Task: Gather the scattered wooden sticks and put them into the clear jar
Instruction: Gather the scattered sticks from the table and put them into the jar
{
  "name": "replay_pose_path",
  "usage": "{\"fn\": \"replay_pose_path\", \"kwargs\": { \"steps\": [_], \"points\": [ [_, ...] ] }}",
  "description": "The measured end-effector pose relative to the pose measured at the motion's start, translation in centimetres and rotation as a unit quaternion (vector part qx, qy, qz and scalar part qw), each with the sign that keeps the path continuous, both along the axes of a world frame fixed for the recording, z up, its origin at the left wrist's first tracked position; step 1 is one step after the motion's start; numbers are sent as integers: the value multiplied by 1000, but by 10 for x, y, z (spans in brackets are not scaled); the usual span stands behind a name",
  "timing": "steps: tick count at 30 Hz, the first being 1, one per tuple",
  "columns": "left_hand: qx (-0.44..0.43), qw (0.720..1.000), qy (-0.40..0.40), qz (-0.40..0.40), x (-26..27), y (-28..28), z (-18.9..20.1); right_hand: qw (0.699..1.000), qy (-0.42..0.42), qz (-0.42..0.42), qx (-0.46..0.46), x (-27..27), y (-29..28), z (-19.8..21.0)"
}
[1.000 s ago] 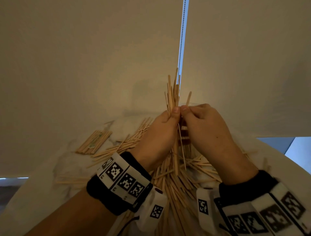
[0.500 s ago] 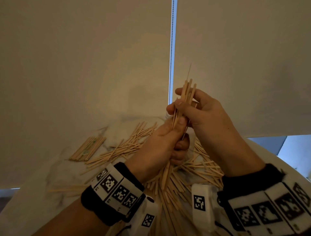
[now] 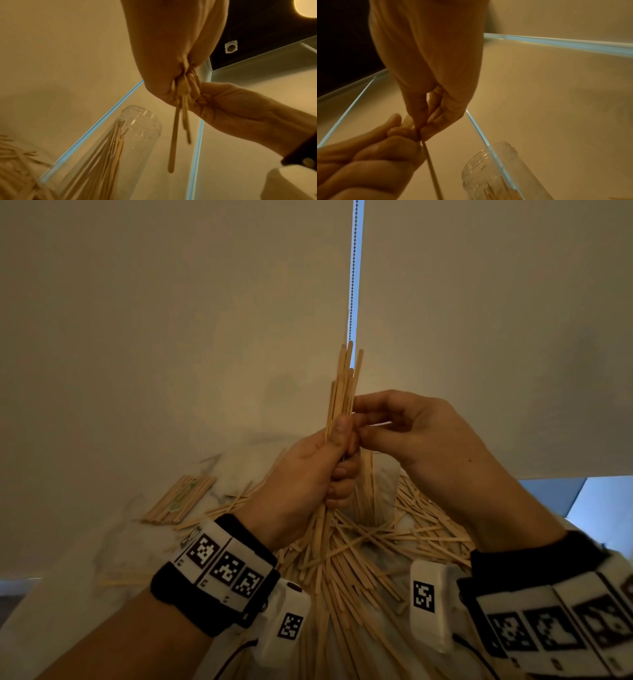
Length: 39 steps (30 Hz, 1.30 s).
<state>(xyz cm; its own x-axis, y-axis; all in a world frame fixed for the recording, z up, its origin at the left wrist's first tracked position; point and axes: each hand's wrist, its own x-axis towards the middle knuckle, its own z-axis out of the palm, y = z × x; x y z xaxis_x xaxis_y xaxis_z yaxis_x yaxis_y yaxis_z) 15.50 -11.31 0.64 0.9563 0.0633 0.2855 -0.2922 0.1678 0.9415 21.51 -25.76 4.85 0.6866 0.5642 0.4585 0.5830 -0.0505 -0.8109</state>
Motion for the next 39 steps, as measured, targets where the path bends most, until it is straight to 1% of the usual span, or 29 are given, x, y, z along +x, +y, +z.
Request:
{"fn": "replay_pose_path", "kwargs": {
  "steps": [3, 5, 7, 8, 11, 13, 15, 18, 20, 22, 25, 26, 28, 30, 33, 35, 36, 38, 39],
  "points": [
    [7, 999, -9, 36, 1, -2, -1, 998, -28, -50, 12, 0, 2, -1],
    [9, 997, -18, 78, 1, 0, 0, 995, -48, -83, 35, 1, 1, -1],
    [43, 993, -20, 108, 1, 0, 1, 991, -49, -106, 69, 2, -1, 1],
    [61, 992, -18, 105, 0, 0, 0, 989, -44, -110, 85, 2, -2, 2],
    [112, 992, -32, 53, -4, -9, -3, 987, -27, -116, 106, 1, 0, 2],
    [113, 992, -41, 40, -5, -14, -5, 985, -11, -122, 119, 1, 3, 2],
    [112, 993, -31, 33, -4, -16, -7, 983, 5, -127, 130, 0, 4, 3],
    [157, 987, -15, -12, -5, -19, -9, 985, -14, -125, 117, -3, 4, 5],
    [190, 981, -16, -46, -7, -21, -10, 987, -21, -100, 123, -8, 3, 7],
    [197, 979, -23, -54, -8, -22, -8, 987, -27, -90, 129, -11, 2, 8],
    [200, 978, -33, -54, -6, -19, -7, 982, -47, -103, 152, -11, 1, 8],
    [208, 976, -35, -53, -5, -18, -7, 981, -63, -116, 143, -11, 1, 8],
    [212, 976, -33, -48, -5, -16, -8, 979, -105, -149, 89, -10, 2, 8],
    [203, 978, -33, -45, -4, -15, -9, 978, -123, -166, 41, -12, 3, 8],
    [180, 982, -48, -29, -3, -14, -7, 978, -126, -160, 41, -16, 6, 6],
    [141, 988, -54, 20, -2, -11, -4, 984, -99, -148, 25, -16, 10, 5],
    [113, 990, -62, 58, -2, -8, -2, 987, -74, -140, -9, -17, 11, 5],
    [43, 986, -83, 138, -1, 0, 4, 988, -18, -107, -114, -16, 13, -2],
    [-3, 982, -88, 169, 0, 4, 7, 982, 6, -77, -173, -17, 15, -8]
  ]
}}
